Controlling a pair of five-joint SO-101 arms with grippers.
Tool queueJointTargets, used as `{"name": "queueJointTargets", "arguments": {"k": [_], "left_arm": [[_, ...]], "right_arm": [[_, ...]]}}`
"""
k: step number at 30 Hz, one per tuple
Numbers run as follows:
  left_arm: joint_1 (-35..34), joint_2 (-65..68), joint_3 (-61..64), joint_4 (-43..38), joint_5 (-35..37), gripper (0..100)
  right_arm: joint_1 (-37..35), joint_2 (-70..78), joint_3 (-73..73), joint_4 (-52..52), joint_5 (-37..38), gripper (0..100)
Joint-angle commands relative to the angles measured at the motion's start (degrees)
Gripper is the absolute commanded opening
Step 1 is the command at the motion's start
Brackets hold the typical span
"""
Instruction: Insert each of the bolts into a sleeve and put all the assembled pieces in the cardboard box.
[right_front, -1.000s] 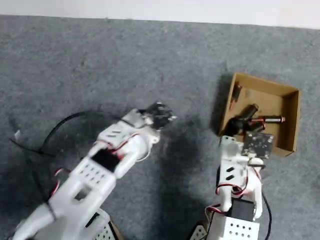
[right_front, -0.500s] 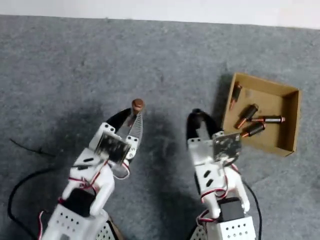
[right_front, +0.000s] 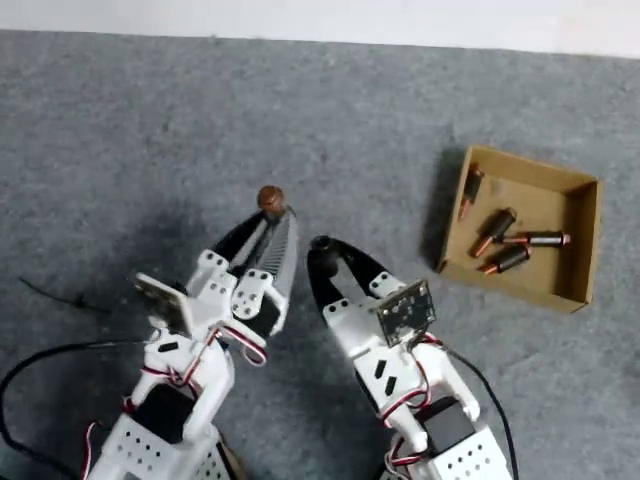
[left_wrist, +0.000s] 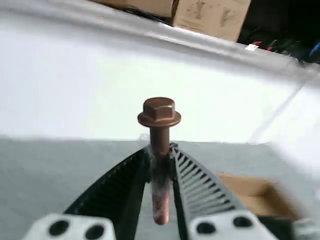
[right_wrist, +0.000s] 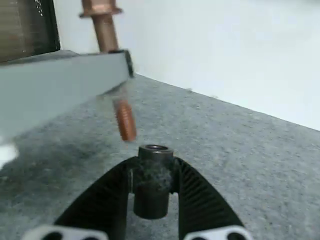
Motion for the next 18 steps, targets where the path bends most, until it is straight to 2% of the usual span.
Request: {"name": "queueJointTargets", "arguments": {"k": [1,4,7,18], "left_arm": [[0.3,-0.7,-2.4,-4.1,7.8,1],[-0.1,-0.7,-0.4,-9.0,7.8,1],[0.3,-0.7,1.6,-12.5,7.9,1],[2.4,-0.7,1.6,-3.6,8.0,1]], "right_arm": [[-1.1,-0.9,8.2,-0.5,9.2,0.6],[-1.2,-0.9,8.2,1.5,16.4,0.6],[-1.2,-0.9,8.2,1.5,16.4,0.6],[-0.8,-0.9,8.2,1.7,16.5,0.6]]}}
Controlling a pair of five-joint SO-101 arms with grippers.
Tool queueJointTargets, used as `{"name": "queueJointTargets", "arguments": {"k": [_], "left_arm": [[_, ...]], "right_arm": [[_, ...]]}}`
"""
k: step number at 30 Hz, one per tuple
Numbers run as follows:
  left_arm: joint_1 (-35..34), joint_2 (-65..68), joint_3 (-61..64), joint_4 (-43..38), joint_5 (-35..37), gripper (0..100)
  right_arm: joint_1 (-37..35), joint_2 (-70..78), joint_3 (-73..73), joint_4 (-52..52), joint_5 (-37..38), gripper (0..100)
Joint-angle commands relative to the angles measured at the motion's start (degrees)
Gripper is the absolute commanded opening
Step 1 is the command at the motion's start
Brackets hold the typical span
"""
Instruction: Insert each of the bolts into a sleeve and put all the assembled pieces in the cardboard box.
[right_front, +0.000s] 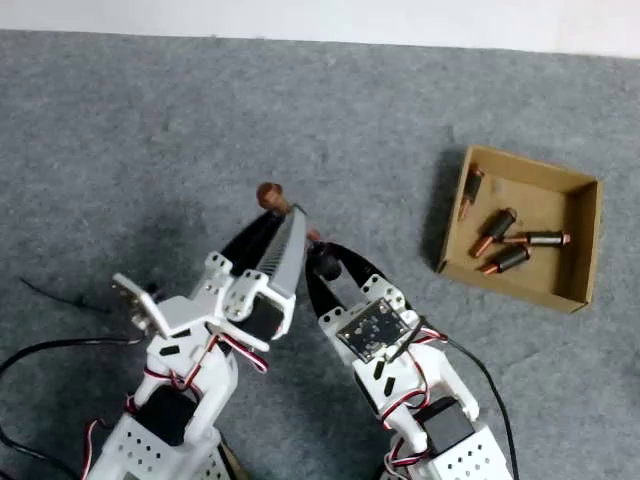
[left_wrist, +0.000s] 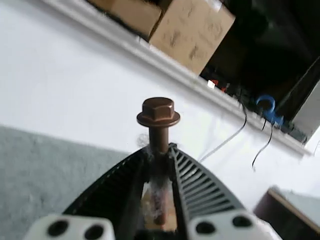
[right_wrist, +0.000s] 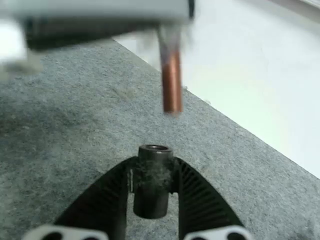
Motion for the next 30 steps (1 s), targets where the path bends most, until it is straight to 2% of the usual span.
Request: {"name": "queueJointTargets", "arguments": {"k": [1,16,30], "left_arm": [[-0.3,-0.3,1.2,1.3,0.6,1],[-0.7,-0.1,1.2,11.9,0.7,1],[0.3,-0.6,1.2,12.2,0.8,1]], "right_arm": [[-0.2,-0.9,8.2,0.3,0.6,0.6],[-0.2,-1.0,8.2,0.1,0.5,0.6],[-3.5,-1.0,8.2,0.4,0.4,0.6]]}}
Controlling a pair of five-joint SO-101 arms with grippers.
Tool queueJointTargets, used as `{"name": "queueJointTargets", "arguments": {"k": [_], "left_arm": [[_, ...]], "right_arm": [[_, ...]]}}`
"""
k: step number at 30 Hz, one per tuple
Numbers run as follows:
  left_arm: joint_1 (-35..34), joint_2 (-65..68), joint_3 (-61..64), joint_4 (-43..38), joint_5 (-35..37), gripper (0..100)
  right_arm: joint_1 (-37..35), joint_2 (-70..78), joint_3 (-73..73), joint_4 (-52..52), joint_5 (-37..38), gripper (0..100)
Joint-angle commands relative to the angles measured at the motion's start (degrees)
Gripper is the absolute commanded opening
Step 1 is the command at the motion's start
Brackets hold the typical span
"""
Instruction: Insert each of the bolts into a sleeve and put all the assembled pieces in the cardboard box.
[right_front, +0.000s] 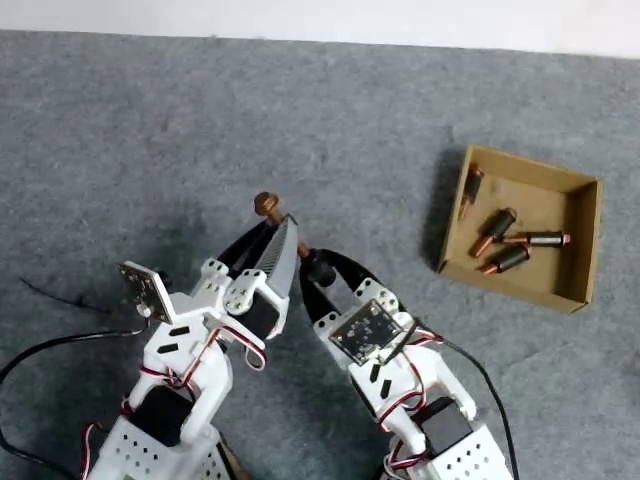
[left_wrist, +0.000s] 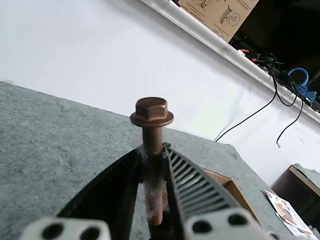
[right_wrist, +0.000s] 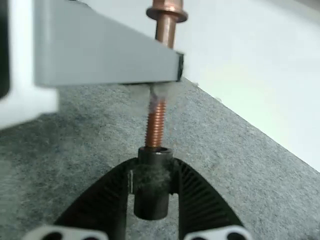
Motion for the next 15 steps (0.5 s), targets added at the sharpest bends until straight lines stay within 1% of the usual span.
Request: {"name": "queueJointTargets", "arguments": {"k": [1,13,15], "left_arm": [[1.3,0.2,1.2,0.5,0.4,1],[3.2,0.3,1.2,0.9,0.6,1],[3.2,0.2,0.9,0.9,0.6,1]], "right_arm": [[-1.2,-1.1,8.2,-0.4,0.3,0.6],[0.2,-1.1,8.2,-0.3,0.2,0.6],[0.2,-1.1,8.2,-0.3,-2.2,0.6]]}}
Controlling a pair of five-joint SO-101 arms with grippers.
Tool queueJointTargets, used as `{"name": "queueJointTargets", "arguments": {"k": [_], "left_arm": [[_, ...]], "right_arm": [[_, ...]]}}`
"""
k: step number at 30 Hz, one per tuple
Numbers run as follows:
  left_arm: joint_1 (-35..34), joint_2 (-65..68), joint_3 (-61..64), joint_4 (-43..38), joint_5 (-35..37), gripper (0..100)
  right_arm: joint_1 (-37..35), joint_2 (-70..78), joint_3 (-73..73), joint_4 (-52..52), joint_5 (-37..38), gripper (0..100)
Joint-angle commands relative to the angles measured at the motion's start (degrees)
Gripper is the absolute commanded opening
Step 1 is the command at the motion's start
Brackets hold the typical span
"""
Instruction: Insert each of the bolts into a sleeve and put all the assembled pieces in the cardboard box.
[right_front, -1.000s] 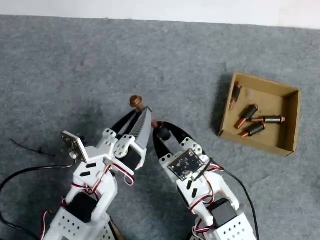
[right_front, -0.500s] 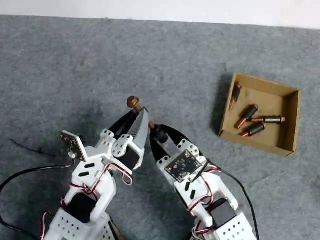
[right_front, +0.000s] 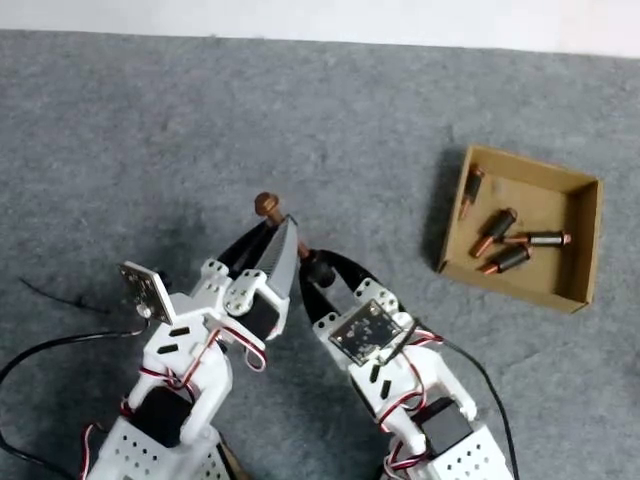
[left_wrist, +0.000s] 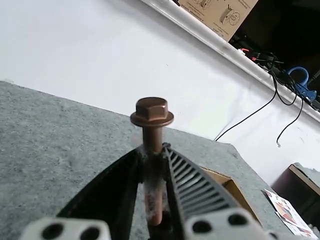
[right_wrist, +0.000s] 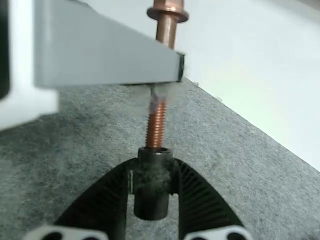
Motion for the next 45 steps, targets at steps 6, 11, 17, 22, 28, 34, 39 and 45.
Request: {"name": "queueJointTargets", "arguments": {"k": [6,11,17,22,28,34,39,45], "left_arm": [[2.4,0.3,0.5,0.4,0.6,1],[2.4,0.3,0.8,0.4,0.6,1],[2.4,0.8,1.1,0.4,0.6,1],[2.4,0.7,1.1,4.5,0.4,1],[2.4,0.7,1.2,8.1,0.3,1],[6.9,0.7,1.2,12.4,-0.4,1],[6.9,0.3,1.2,12.3,-10.5,1],[5.2,0.7,1.2,12.5,-9.5,19]], "right_arm": [[0.5,-1.1,8.2,-0.6,-7.7,0.6],[0.5,-1.1,8.2,-0.4,-7.7,0.6],[1.4,-1.0,8.2,0.1,-7.4,0.6],[1.5,-1.0,8.2,0.8,-7.4,0.6],[1.7,-1.0,8.2,0.8,-7.4,0.6],[1.9,-1.0,8.2,0.8,-7.4,0.6],[3.7,-1.1,8.2,0.6,-7.4,0.6],[4.0,-1.1,8.2,0.6,-7.4,0.6]]}}
